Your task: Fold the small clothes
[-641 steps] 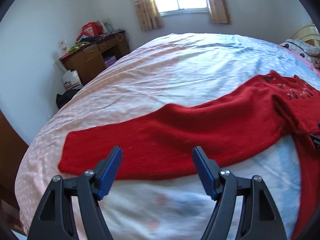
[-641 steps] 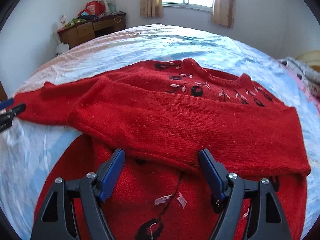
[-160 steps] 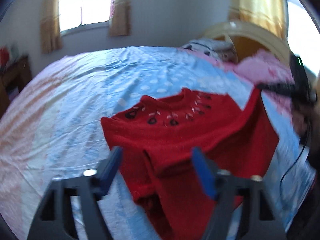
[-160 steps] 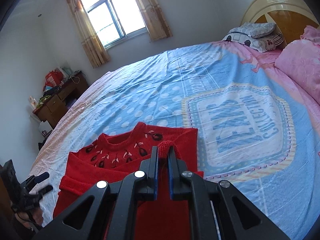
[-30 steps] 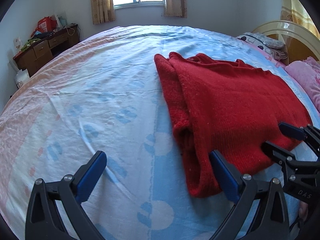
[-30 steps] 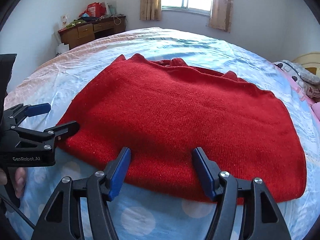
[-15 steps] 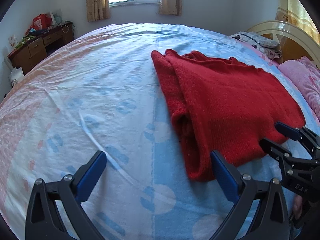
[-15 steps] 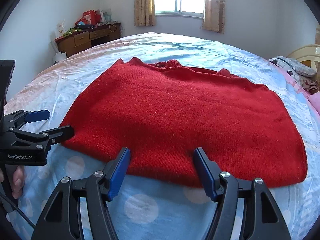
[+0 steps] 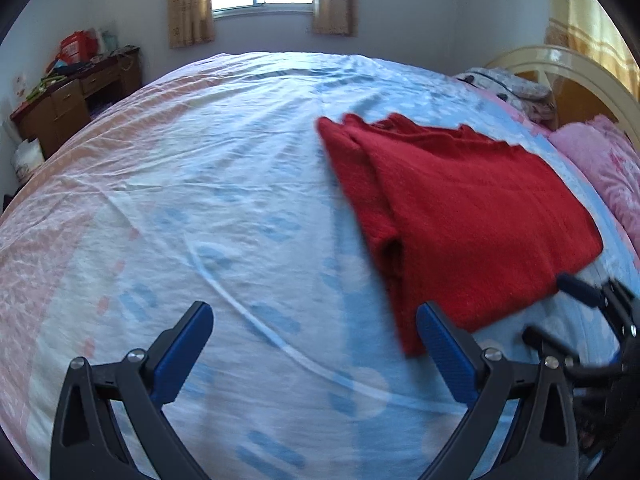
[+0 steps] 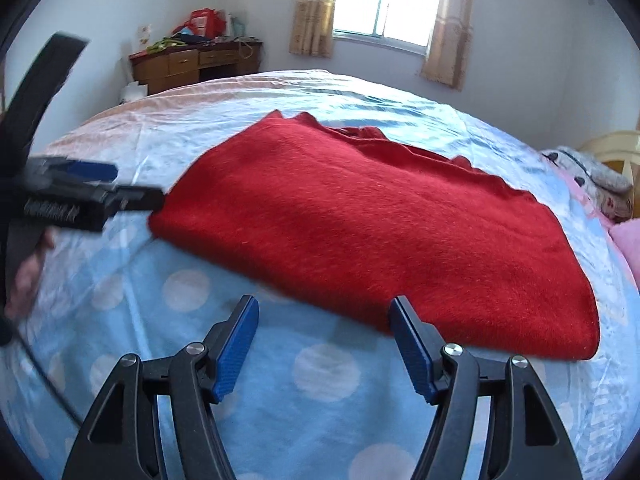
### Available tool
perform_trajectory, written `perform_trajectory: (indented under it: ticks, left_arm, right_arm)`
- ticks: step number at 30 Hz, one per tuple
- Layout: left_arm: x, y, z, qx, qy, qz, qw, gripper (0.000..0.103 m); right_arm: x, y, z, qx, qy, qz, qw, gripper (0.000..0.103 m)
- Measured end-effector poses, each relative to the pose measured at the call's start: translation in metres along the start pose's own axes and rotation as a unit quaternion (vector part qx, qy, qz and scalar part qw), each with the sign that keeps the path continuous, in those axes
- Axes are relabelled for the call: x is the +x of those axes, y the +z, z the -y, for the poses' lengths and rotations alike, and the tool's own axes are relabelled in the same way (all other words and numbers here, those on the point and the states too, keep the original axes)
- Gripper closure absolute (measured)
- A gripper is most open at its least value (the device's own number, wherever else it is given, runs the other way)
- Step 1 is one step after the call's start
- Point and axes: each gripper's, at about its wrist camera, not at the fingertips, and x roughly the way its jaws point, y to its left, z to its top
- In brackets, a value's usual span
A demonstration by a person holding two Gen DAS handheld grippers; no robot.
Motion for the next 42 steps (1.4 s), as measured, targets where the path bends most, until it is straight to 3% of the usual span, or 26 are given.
perform_trajectory:
  ticks: [3, 7, 11, 18, 23, 27, 31, 39, 40, 42]
  left_arm:
    - [-0.001, 0.005, -0.014, -0.018, -0.004, 0.005, 0.9998, 0.000]
    - [0.003, 0.014, -0.032, -0.049, -0.020, 0.012, 0.9985, 0.000]
    - [0.009, 0.027, -0.041, -0.072, -0.063, 0.015, 0.9953, 0.000]
    - [0.016, 0.056, -0.030, -0.060, -0.125, 0.036, 0.9897, 0.000]
    - [0.037, 0.073, -0.019, -0.058, -0.152, 0.027, 0.9863, 0.000]
    - [0.058, 0.085, -0.010, -0.057, -0.165, 0.012, 0.9846, 0.000]
    - [0.074, 0.091, -0.005, -0.056, -0.166, 0.005, 0.9845, 0.001]
    - [0.090, 0.095, -0.011, -0.083, -0.177, -0.004, 0.9806, 0.001]
    - [0.093, 0.097, -0.012, -0.089, -0.181, -0.006, 0.9795, 0.003]
    - [0.098, 0.097, -0.015, -0.101, -0.193, -0.011, 0.9759, 0.018]
  right_arm:
    - [-0.005, 0.001, -0.014, -0.018, 0.016, 0.009, 1.000, 0.035]
    - [-0.005, 0.010, -0.040, -0.071, -0.007, 0.023, 0.997, 0.035]
    - [0.002, 0.026, -0.067, -0.125, -0.038, 0.039, 0.991, 0.035]
    - [0.012, 0.041, -0.089, -0.163, -0.050, 0.041, 0.985, 0.035]
    - [0.014, 0.046, -0.091, -0.171, -0.054, 0.043, 0.983, 0.035]
    - [0.015, 0.045, -0.092, -0.176, -0.054, 0.041, 0.982, 0.041]
    - [0.018, 0.044, -0.093, -0.178, -0.047, 0.030, 0.982, 0.054]
    - [0.022, 0.045, -0.098, -0.186, -0.049, 0.030, 0.981, 0.061]
    - [0.022, 0.045, -0.099, -0.187, -0.049, 0.029, 0.981, 0.065]
    - [0.023, 0.045, -0.102, -0.187, -0.045, 0.025, 0.981, 0.071]
